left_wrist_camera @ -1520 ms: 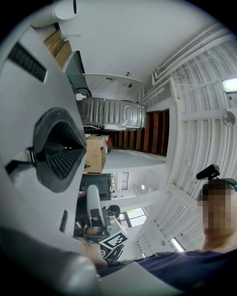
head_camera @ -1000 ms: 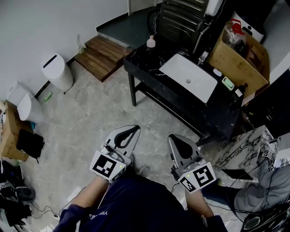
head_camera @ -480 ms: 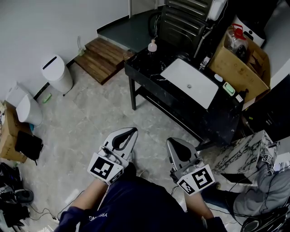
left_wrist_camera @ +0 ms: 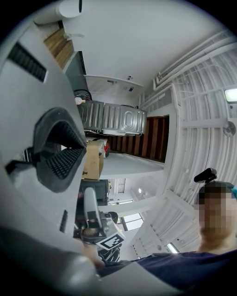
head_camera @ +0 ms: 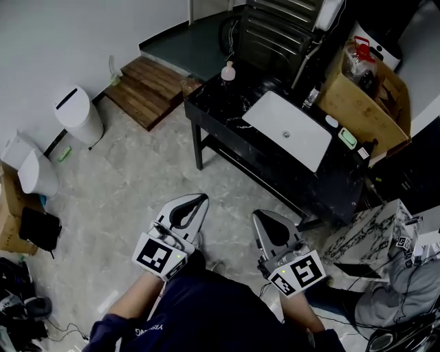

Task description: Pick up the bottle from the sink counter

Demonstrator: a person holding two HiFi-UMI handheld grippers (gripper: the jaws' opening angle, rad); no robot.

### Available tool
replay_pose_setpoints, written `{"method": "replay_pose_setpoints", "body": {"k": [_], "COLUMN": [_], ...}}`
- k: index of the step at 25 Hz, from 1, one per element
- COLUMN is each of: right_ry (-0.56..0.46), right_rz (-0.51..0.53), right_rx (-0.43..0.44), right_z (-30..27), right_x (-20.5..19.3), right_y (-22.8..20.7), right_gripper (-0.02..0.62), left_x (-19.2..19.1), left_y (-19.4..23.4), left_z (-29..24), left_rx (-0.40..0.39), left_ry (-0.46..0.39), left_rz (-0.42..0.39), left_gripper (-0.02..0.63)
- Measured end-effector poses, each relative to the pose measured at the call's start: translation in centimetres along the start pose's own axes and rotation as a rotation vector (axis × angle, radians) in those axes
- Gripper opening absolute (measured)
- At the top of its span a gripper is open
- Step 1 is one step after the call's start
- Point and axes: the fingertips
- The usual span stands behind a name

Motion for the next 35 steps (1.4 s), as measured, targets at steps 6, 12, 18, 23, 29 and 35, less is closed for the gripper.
{"method": "replay_pose_setpoints", "body": {"k": [6,12,18,23,29,35], "right_ry": [0.013,0.028,0.036,0.046,0.047,0.042], "right_rz": [-0.006,-0.011,-0.017,-0.018,-0.007,0.000], "right_rx": [-0.013,-0.037,-0.063,-0.078,-0.089,-0.104], "right_z": [-3.6,-6.8,-10.1,-12.7,-15.6,-18.0], "right_x": [-0.6,-1.4,-1.7,-2.1,-1.9,-1.6], "right_y": [-1.3,-2.9,-4.4,-5.1,-5.5,-5.7], "right_gripper": [0.025,0.025,0.025,0.025,0.025,0.025], "left_x": [-0.8,-1.4,-1.3,-1.8,-1.4,-0.6], "left_y": [3.6,7.2,10.3,12.8,15.6,18.1], "left_z": [-1.6,-3.4,-5.2,-5.9,-6.7,-7.5], "left_rx": [-0.003,-0.017,-0.028,-0.043,-0.053,-0.063], "left_ry": [0.023,0.028,0.020,0.039,0.026,-0.005], "left_rz": [0.017,0.013,0.010,0.019,0.019,0.023], "left_gripper": [0.008,0.008,0.008,0.008,0.008,0.008]}}
Point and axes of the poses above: the fingertips, and each gripper's own axes: z backward along the fingers, y to its left, x out of its top, and after that the axes turned 7 degrees about -y, right-handed
